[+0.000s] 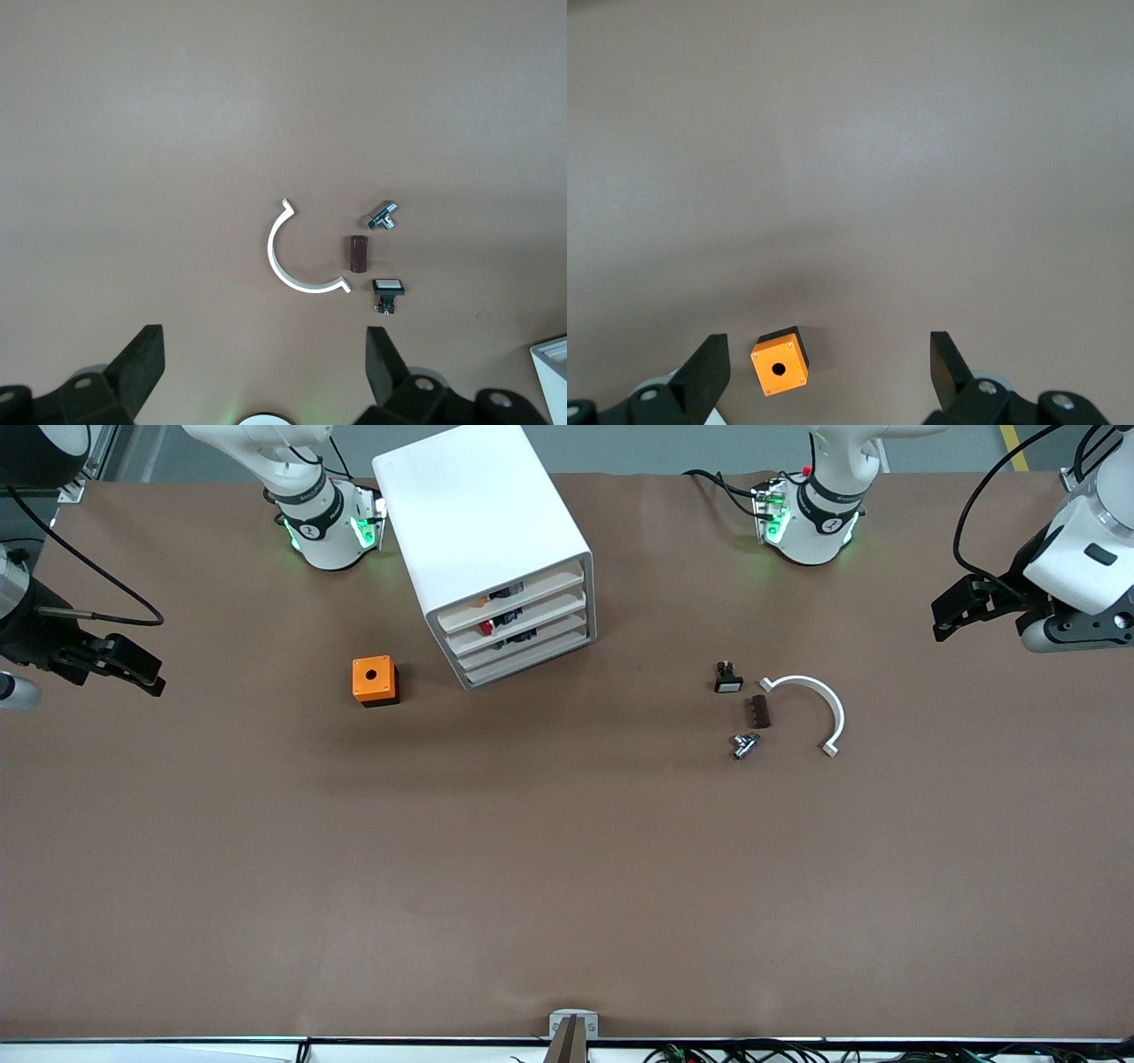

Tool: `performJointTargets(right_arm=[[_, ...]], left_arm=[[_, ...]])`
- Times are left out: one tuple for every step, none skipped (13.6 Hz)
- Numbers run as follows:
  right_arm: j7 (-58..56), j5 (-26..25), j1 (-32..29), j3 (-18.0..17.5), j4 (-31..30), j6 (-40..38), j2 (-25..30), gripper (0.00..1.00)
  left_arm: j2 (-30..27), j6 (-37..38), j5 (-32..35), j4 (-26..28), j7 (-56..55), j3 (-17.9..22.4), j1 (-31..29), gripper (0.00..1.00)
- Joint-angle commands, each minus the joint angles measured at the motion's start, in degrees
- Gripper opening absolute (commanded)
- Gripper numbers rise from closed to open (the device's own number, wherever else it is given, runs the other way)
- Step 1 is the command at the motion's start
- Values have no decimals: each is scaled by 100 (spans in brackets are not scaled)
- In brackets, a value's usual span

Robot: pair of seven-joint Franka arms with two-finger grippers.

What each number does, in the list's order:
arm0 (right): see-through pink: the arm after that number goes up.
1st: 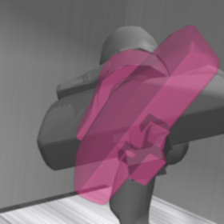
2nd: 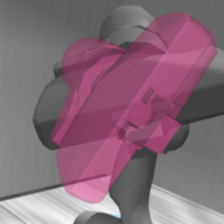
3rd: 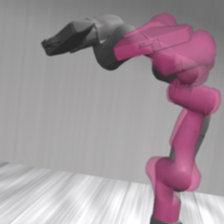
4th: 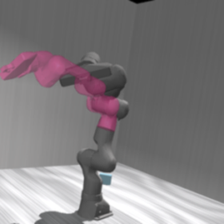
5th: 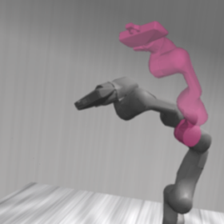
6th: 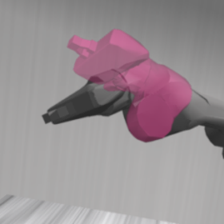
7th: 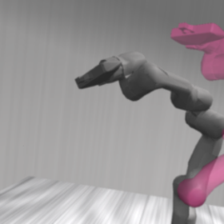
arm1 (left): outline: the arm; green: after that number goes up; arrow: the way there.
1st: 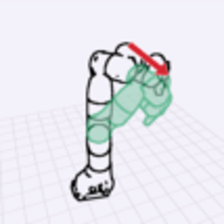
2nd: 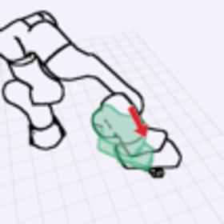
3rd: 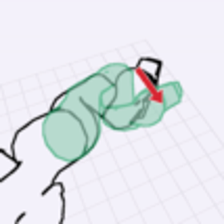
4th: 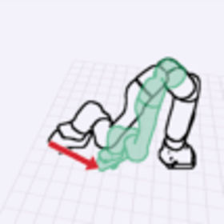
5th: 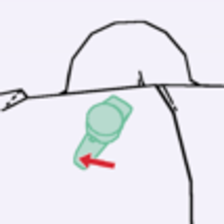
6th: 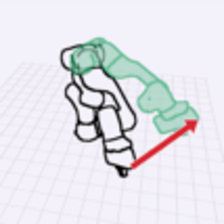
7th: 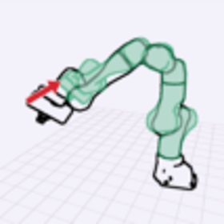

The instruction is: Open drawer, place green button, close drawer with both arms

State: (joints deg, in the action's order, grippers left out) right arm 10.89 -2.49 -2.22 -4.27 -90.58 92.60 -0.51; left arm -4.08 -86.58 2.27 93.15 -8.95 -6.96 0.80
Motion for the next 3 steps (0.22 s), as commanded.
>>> performJointTargets(right_arm=[[-34, 100, -7, -4, 32, -84, 59, 100], [-34, 108, -7, -4, 32, -84, 59, 100], [-34, 100, 2, -4, 32, -84, 59, 100]], left_arm=[[56, -8, -34, -113, 113, -33, -62, 100], [56, -8, -43, -113, 139, -42, -71, 100], [56, -8, -43, -113, 148, -42, -71, 100]])
